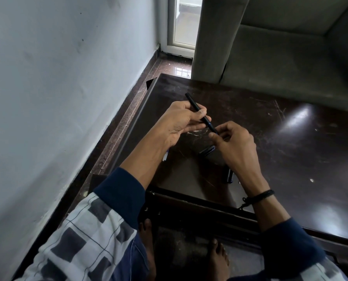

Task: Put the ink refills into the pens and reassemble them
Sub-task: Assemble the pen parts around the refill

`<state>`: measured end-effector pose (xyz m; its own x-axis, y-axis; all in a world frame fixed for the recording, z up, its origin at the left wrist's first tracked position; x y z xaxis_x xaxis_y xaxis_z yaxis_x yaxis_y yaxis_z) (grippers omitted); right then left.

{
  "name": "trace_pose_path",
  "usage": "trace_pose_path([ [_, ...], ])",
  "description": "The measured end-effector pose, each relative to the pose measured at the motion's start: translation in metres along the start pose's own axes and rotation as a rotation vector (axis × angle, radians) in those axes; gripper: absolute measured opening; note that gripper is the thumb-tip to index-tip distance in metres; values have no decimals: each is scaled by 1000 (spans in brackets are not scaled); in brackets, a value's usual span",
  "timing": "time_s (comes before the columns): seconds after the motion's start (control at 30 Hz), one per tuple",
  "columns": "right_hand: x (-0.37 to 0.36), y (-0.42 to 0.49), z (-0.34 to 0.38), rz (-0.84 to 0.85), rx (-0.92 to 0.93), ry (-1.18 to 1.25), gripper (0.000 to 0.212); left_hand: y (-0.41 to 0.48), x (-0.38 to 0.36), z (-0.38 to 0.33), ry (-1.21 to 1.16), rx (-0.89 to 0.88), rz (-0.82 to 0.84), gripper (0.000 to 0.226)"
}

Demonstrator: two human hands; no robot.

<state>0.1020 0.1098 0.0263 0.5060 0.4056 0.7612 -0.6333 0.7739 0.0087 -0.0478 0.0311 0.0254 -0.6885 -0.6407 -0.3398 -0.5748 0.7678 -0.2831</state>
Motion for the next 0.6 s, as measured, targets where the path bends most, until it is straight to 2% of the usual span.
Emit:
trace_pose_path([
  [0.17, -3, 0, 2, 35, 22, -2, 13, 0, 1, -1, -10, -2, -5, 12],
  [0.3, -2, 0, 0, -3, 10, 17, 22, 0, 3, -1, -5, -8, -7, 14],
  [0.5, -2, -1, 0, 4, 22, 20, 9, 1, 3, 0, -12, 3, 2, 12],
  [0.6, -3, -1, 2, 20, 29, 12, 13, 1, 4, -1, -18, 4, -2, 12],
])
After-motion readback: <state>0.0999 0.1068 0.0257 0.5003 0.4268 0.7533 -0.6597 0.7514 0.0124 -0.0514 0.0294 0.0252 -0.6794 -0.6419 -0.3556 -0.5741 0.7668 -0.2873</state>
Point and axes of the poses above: each hand's wrist, its own y-axis towards the middle knuckle, its own x-axis out of the back of the hand, z = x × y, the point moved 5 cm from there along y, towards the middle knuckle, and after that the axes turned 9 degrees about -y, right-handed, at the moved point
